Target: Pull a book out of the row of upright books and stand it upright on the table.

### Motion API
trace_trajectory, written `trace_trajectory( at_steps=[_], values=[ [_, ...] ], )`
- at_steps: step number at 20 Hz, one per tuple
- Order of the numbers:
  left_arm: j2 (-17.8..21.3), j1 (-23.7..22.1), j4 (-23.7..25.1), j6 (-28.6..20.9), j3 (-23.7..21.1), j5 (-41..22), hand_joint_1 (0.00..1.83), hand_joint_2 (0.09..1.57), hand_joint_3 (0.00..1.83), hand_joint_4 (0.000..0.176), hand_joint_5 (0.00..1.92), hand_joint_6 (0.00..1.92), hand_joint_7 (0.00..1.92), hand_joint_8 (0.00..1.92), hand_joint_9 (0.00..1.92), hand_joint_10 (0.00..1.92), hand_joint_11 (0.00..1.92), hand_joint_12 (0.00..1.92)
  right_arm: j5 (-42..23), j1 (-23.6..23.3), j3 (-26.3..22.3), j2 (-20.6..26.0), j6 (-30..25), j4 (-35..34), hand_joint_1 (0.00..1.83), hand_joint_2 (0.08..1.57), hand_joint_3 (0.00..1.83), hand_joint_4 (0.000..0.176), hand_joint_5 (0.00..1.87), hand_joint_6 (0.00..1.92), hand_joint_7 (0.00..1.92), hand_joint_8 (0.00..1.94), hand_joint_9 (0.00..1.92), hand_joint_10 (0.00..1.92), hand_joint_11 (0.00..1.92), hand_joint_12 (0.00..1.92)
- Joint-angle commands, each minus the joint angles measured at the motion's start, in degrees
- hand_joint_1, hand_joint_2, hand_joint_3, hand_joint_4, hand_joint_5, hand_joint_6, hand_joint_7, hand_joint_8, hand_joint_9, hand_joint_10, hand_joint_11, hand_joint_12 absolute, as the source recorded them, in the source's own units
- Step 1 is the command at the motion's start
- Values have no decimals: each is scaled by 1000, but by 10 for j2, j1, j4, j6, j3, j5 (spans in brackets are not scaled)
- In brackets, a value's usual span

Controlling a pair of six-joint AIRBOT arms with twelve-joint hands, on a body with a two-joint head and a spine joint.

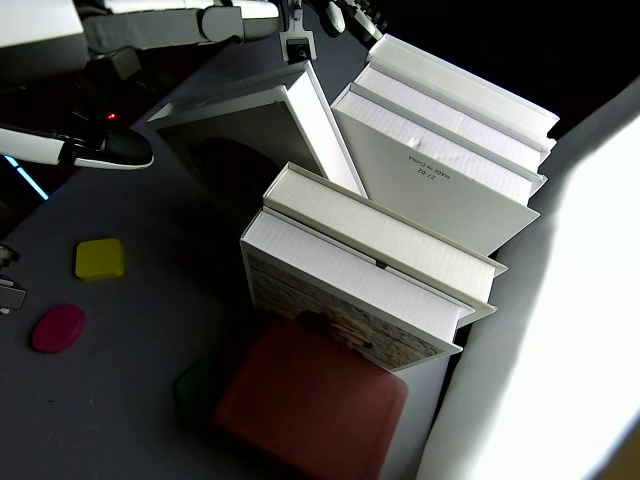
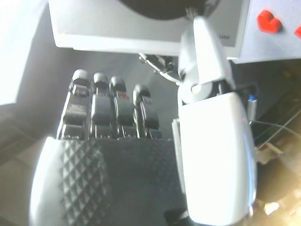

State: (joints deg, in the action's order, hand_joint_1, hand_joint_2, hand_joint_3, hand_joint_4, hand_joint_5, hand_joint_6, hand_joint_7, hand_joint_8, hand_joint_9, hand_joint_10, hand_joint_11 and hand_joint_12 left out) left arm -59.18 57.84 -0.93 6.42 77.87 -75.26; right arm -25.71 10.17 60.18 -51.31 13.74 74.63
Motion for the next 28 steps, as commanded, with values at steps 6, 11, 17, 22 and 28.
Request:
trace_trajectory(
  at_steps=[6, 11, 17, 22, 28],
  values=[
    [-6, -1, -23, -1, 3, -67, 314, 1357, 6, 84, 121, 0, 0, 0, 0, 0, 0, 0, -10, -34, 5, -35, -134, 169, 1223, 1000, 0, 62, 2, 0, 0, 0, 0, 0, 4, 356],
    [-6, 4, -29, -1, 2, -68, 234, 1357, 1, 69, 193, 18, 40, 7, 0, 0, 0, 0, -8, -34, 15, -67, -203, 271, 1240, 1086, 0, 0, 541, 172, 578, 78, 443, 155, 0, 1201],
    [-7, 5, -32, -1, 3, -69, 206, 1335, 0, 71, 190, 7, 41, 1, 0, 0, 0, 0, -6, -31, 24, -99, -239, 332, 1353, 1160, 6, 0, 921, 1005, 889, 1216, 743, 1461, 477, 1748],
    [-7, 8, -35, -1, 2, -72, 180, 1356, 4, 86, 194, 3, 17, 0, 0, 0, 0, 0, -28, -34, 4, -85, -216, 307, 1244, 1157, 0, 0, 960, 838, 890, 1373, 694, 1500, 558, 1790],
    [-7, 12, -40, -1, 2, -76, 283, 1347, 0, 70, 211, 2, 26, 2, 0, 0, 0, 0, -100, -59, -38, -44, -195, 282, 1220, 1229, 7, 0, 807, 988, 773, 1630, 853, 1700, 681, 1880]
  ],
)
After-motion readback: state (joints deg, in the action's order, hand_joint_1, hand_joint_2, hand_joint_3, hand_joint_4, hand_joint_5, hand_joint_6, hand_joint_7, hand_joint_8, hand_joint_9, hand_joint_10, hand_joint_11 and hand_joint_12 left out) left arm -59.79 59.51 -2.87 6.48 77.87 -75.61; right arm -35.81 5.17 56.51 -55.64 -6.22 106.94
